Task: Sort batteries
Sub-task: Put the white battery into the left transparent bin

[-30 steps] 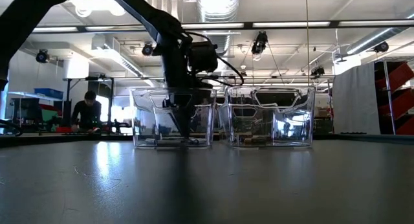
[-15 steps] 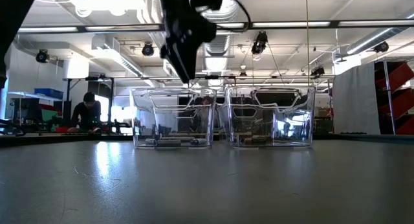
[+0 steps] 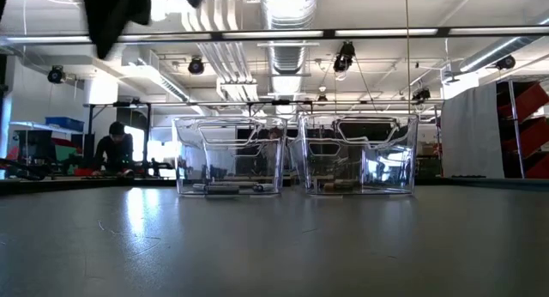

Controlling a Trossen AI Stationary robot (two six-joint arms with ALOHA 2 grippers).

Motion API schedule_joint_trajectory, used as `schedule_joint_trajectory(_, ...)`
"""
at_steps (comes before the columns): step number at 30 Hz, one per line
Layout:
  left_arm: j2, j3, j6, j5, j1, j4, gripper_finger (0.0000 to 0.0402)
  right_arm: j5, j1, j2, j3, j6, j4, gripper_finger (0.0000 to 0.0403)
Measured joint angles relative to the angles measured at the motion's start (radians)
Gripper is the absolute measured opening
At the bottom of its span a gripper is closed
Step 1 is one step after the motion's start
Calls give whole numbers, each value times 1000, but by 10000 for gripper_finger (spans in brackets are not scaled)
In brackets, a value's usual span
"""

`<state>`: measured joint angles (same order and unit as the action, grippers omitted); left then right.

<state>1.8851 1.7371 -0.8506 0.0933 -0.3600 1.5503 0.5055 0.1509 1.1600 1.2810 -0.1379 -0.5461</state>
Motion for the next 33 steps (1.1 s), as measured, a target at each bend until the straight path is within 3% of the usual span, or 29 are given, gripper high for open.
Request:
schedule_joint_trajectory(3, 2, -15, -128, 73, -82, -5, 192, -13, -16, 51, -11, -12, 119, 139)
schedule_joint_trajectory(7, 2, -56, -282, 125, -185, -26, 192, -46, 5, 122, -13, 98, 133, 152)
schedule_joint_trajectory(12, 2, -98, -319, 153, -308, -76, 190, -63, 95, 199, -16, 253, 140, 157)
schedule_joint_trajectory(16, 3, -154, -192, 114, -397, -74, 189, -8, 185, 264, -5, 366, 138, 153)
schedule_joint_trajectory(24, 2, -337, 296, 95, -564, -101, 189, 1, 357, 315, 23, 599, 96, 170)
schedule_joint_trajectory(33, -3, -466, 513, -60, -693, -216, 189, 82, 443, 302, 24, 854, -18, 174)
